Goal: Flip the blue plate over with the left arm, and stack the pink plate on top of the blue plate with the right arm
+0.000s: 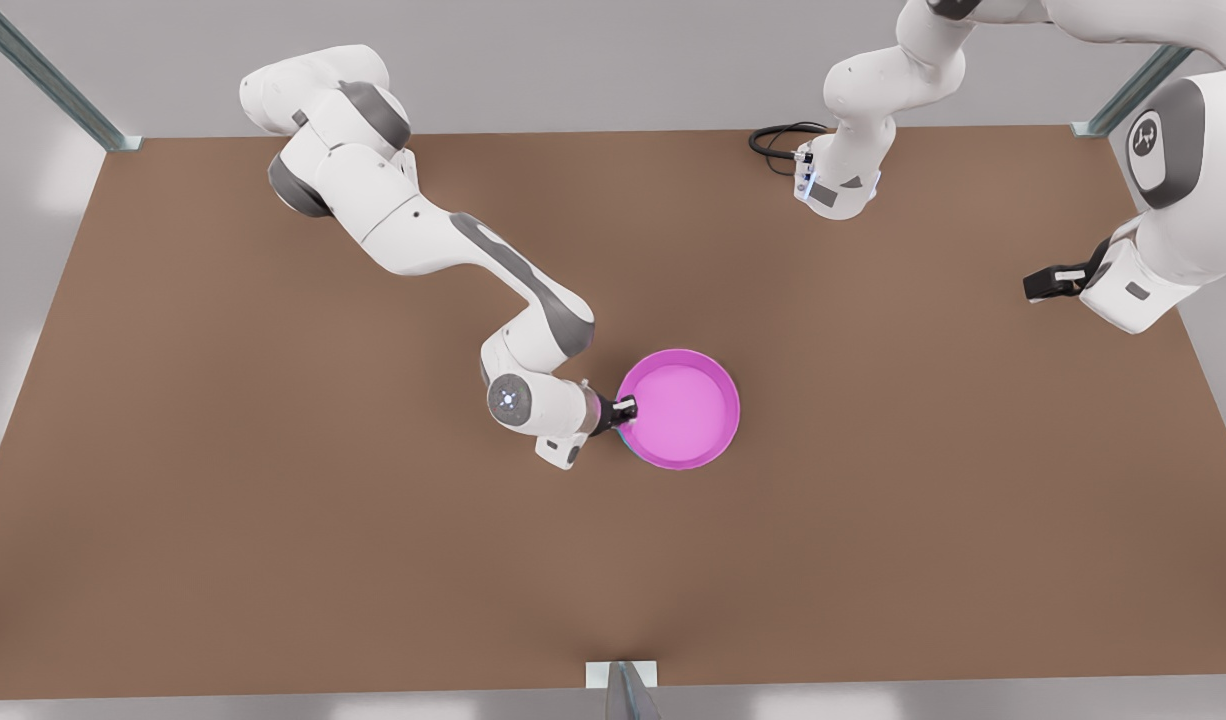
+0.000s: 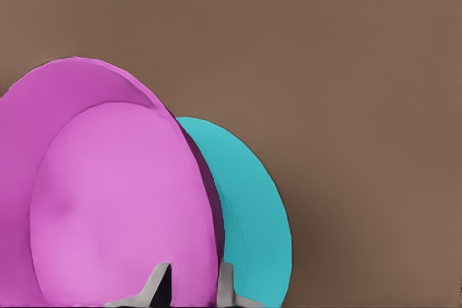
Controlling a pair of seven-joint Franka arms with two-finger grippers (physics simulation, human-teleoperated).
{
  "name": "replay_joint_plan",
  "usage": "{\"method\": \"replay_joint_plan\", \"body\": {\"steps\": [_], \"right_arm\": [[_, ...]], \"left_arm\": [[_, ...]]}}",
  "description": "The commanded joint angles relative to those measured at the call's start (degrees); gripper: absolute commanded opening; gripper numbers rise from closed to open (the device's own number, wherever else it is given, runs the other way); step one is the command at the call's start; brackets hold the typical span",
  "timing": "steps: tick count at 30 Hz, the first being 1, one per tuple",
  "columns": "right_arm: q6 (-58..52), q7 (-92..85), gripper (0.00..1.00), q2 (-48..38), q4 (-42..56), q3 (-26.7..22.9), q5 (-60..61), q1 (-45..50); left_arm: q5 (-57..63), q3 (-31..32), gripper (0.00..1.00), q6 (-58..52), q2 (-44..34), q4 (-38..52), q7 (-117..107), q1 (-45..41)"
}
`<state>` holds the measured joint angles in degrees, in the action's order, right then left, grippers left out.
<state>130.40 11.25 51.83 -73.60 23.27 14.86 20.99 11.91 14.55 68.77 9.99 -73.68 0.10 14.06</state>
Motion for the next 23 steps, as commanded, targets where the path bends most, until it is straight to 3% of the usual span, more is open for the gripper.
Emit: {"method": "replay_joint_plan", "body": {"steps": [1,5,7,10,12,14,16,17,18,19,23], "right_arm": [[0.0,5.1,1.0,-0.1,0.0,0.0,-0.5,0.0],[-0.4,4.9,1.0,-0.7,0.6,0.1,-0.6,-0.2],[-0.9,4.9,1.0,-5.1,0.7,-0.1,-2.1,-1.1],[-26.2,4.7,1.0,-16.6,6.8,0.0,-4.2,-12.5],[-43.2,-8.2,1.0,-18.9,10.3,-0.1,-34.5,-13.0],[-51.6,-16.1,1.0,-21.8,13.4,-0.1,-41.0,-17.9],[-51.3,-15.9,1.0,-24.4,13.2,-0.5,-39.8,-24.6],[-51.2,-13.6,1.0,-28.1,10.4,-12.8,-33.2,-18.6],[-42.7,-13.7,1.0,-38.4,-4.2,-29.1,-18.5,-13.3],[-38.6,-12.9,1.0,-42.7,-11.5,-29.5,-16.8,-14.0],[-41.1,-12.6,1.0,-42.5,-11.4,-29.8,-16.6,-15.5]], "left_arm": [[0.0,0.0,1.0,0.4,-0.1,0.0,1.0,0.0],[0.0,0.0,1.0,0.4,-0.1,0.0,0.9,0.0],[0.0,0.0,1.0,0.4,-0.1,0.1,0.9,0.0],[0.0,0.0,1.0,0.4,-0.1,0.1,0.7,0.0],[0.0,0.0,1.0,0.4,-0.1,0.1,0.7,0.0],[0.0,0.0,1.0,0.4,-0.1,0.1,0.8,0.0],[0.0,0.0,1.0,0.4,-0.1,0.1,0.7,0.0],[0.0,0.0,1.0,0.4,-0.1,0.1,0.8,0.0],[0.0,0.0,1.0,0.4,-0.1,0.1,0.8,0.0],[0.0,0.0,1.0,0.3,-0.1,0.1,0.8,0.0],[0.0,0.0,1.0,0.3,-0.1,0.1,0.7,-0.1]]}}
